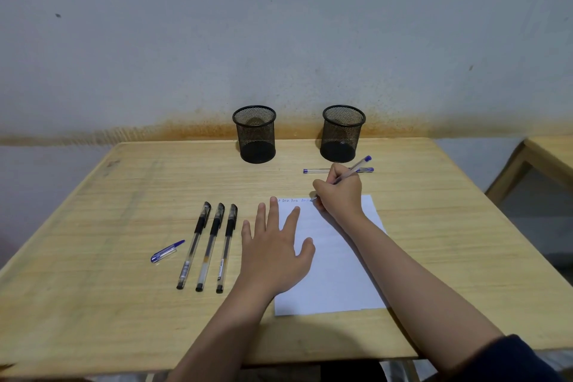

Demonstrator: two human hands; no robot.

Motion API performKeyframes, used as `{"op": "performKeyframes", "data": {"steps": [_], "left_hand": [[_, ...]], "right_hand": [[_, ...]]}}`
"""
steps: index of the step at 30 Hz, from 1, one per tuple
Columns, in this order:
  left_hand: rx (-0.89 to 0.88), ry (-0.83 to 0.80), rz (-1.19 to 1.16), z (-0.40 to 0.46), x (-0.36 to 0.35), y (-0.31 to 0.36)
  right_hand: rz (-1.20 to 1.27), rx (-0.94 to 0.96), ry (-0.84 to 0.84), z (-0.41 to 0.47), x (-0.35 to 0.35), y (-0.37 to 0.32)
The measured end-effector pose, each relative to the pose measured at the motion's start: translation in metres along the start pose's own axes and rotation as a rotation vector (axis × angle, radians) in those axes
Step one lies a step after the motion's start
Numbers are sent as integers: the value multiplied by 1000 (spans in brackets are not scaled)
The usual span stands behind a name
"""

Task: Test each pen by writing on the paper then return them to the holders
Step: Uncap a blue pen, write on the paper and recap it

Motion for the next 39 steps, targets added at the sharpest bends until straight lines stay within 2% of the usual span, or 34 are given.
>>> {"op": "performKeyframes", "data": {"steps": [2,4,6,8,13,19,23,27,30,33,35,39], "left_hand": [[-2,0,-7,0,1,0],[-3,-2,-13,-1,1,0],[-7,3,-28,-2,2,1],[-18,38,-78,-5,6,2],[-65,282,-275,-24,41,-3],[109,524,-319,-42,91,-75],[311,497,-233,-51,101,-143],[367,372,-245,-52,91,-169],[362,397,-289,-53,91,-173],[347,430,-540,-58,95,-170],[284,393,-710,-62,100,-158],[128,304,-864,-70,110,-122]], "right_hand": [[91,-46,66,0,6,3],[309,-144,112,0,6,10],[478,-225,124,-1,4,13],[541,-250,101,-1,1,12],[300,-154,15,-6,-3,-1],[218,-23,-66,-10,4,-37],[252,49,-156,-34,6,-65],[337,36,-251,-70,2,-81],[382,7,-318,-95,-2,-89],[413,8,-409,-115,-8,-97],[410,28,-455,-123,-10,-102],[409,56,-466,-128,-11,-107]]}}
Point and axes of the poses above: each hand's wrist, its own z-axis towards the middle knuckle, its own x-axis out of the back of the hand, y = z × x, the point moved 7 cm from there along z, towards the middle knuckle, and after that the axes turned 11 degrees about x, right-handed, at the moved point
